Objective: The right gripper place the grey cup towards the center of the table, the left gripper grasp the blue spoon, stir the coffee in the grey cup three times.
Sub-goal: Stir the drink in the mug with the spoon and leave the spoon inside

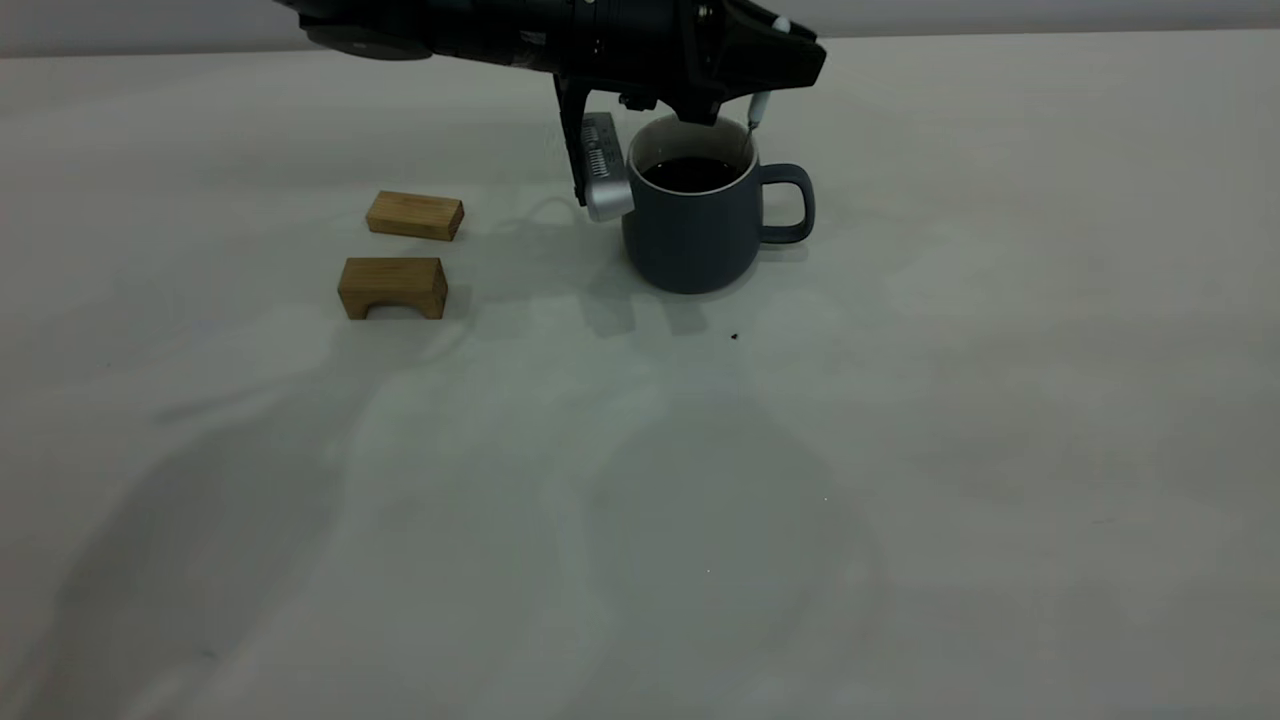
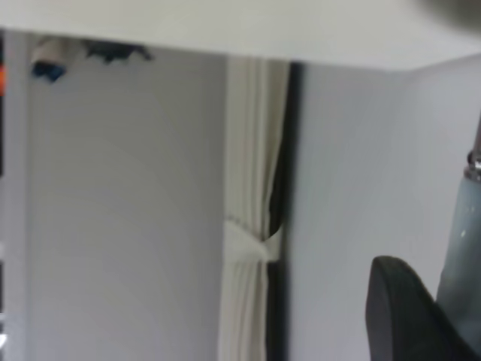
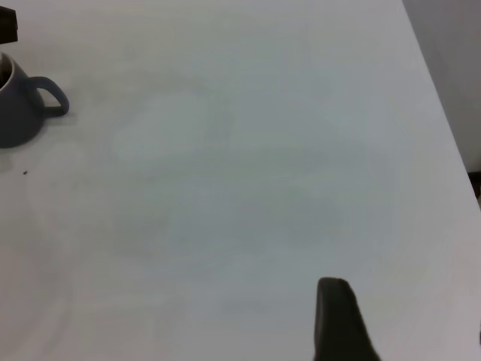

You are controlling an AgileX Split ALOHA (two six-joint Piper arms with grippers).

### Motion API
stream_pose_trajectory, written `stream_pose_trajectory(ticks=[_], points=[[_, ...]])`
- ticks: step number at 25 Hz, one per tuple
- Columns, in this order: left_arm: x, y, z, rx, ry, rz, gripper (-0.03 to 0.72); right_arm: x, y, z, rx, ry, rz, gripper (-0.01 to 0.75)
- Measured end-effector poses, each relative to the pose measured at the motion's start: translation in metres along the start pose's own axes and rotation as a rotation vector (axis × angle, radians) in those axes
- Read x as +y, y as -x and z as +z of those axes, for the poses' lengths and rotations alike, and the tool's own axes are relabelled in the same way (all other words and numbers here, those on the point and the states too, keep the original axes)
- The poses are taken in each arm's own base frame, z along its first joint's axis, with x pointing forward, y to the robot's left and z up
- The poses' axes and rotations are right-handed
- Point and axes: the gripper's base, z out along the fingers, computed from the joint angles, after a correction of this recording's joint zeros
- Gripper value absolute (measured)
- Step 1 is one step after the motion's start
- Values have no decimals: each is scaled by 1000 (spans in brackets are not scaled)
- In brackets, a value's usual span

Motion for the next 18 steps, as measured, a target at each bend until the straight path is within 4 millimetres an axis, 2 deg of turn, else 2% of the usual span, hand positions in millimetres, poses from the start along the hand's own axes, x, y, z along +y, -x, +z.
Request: stream_pose_trajectory(ticks=[5, 10, 13, 18], points=[[-5, 4, -10, -10, 10, 9, 147, 0, 0, 0, 0, 0, 0, 474], [-16, 9, -19, -45, -53, -4, 147, 0, 0, 0, 0, 0, 0, 474], [-18, 9, -17, -46, -90, -19, 147, 0, 0, 0, 0, 0, 0, 474], [-9, 6, -4, -52, -75, -14, 147, 0, 0, 0, 0, 0, 0, 474]])
